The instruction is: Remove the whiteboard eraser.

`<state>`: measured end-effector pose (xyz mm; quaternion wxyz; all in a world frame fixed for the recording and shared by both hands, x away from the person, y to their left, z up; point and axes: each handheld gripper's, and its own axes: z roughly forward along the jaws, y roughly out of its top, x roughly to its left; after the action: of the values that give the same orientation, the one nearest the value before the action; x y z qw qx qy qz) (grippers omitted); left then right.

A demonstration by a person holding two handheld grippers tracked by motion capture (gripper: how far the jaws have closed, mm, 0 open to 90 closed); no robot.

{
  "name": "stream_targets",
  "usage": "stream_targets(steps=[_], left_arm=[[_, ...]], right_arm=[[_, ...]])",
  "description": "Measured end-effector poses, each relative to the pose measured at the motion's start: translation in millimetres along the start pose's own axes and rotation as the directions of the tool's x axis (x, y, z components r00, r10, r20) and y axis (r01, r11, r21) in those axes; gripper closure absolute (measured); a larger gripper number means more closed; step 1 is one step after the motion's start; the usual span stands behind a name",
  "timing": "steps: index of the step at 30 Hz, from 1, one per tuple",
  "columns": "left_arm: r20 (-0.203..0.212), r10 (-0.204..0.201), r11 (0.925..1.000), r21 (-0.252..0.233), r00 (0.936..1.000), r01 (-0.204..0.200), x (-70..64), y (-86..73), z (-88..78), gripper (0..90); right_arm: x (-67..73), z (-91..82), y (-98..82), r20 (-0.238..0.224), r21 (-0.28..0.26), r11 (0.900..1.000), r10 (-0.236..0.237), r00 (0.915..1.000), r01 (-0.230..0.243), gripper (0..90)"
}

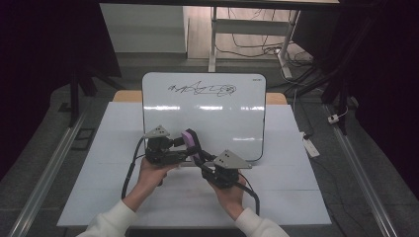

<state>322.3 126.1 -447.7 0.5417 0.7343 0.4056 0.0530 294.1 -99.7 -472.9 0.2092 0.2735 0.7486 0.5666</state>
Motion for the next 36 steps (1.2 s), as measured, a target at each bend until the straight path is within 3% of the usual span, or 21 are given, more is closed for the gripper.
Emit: stream_targets(steps=[9, 15, 17, 18, 23, 27, 28, 29, 30, 31, 32, 36], left_arm=[[0.006, -0.001, 1.0, 0.002, 1.0, 0.001, 0.1, -0.3, 2.2, 37.1], [-0.002, 0.019, 0.9998, 0.008, 0.9998, -0.019, -1.1, -1.2, 2.8, 39.1], [-0.013, 0.034, 0.9993, 0.013, 0.9993, -0.034, -0.4, -1.5, 2.7, 39.6], [-0.018, 0.03, 0.9994, 0.014, 0.9994, -0.03, 0.9, -1.4, 1.2, 39.7], [-0.044, 0.042, 0.999, 0.014, 0.9981, -0.041, 2.3, -0.8, -2.8, 39.8], [-0.058, 0.058, 0.9982, 0.015, 0.9966, -0.058, 2.4, -0.5, -7.9, 39.9], [-0.063, 0.063, 0.998, 0.013, 0.996, -0.062, 2.2, -0.5, -9.7, 40.0], [-0.066, 0.068, 0.9976, 0.013, 0.9955, -0.068, 2.0, -0.3, -11.7, 40.0], [-0.068, 0.07, 0.9975, 0.012, 0.9952, -0.069, 1.6, 0.1, -13.8, 40.0], [-0.073, 0.076, 0.9971, 0.01, 0.9944, -0.075, 1.6, 0.5, -16.1, 40.0], [-0.077, 0.079, 0.9968, 0.01, 0.9938, -0.079, 1.6, 1.0, -18.6, 40.1], [-0.082, 0.093, 0.9956, 0.006, 0.9923, -0.093, 3.8, 1.5, -29.0, 40.1]], right_arm=[[2.7, 1.6, 1.1, 0.0, -0.004, 1.0, -0.012, 0.9999, 0.012, 66.2], [1.3, 2.7, -0.9, -0.009, 0.006, 1.0, -0.007, 0.9999, 0.007, 63.8], [-0.1, 3.8, -1.5, -0.023, 0.014, 1.0, 0.006, 0.9997, -0.006, 58.7], [-1.7, 3.3, -1.5, -0.023, 0.01, 1.0, 0.019, 0.9995, -0.019, 46.5], [-7.2, -8.4, 1.6, -0.025, -0.002, 1.0, 0.03, 0.9992, -0.03, 42.6], [-22.7, -27.9, -0.2, 0.001, 0.017, 0.999, 0.047, 0.9989, -0.047, 40.1], [-34.8, -38.2, -5.3, 0.028, 0.041, 0.998, 0.055, 0.9981, -0.056, 39.0], [-34.8, -38.2, -5.3, 0.028, 0.041, 0.998, 0.055, 0.9981, -0.056, 39.0], [-48.1, -48.8, -12.4, 0.067, 0.067, 0.996, 0.056, 0.9962, -0.06, 38.9], [-48.1, -48.8, -12.4, 0.067, 0.067, 0.996, 0.056, 0.9962, -0.06, 38.9], [-62.3, -59.9, -19.4, 0.087, 0.081, 0.991, 0.095, 0.9916, -0.102, 38.2], [-77.5, -77.0, -26.9, 0.13, 0.101, 0.989, 0.096, 0.9869, -0.109, 38.1]])
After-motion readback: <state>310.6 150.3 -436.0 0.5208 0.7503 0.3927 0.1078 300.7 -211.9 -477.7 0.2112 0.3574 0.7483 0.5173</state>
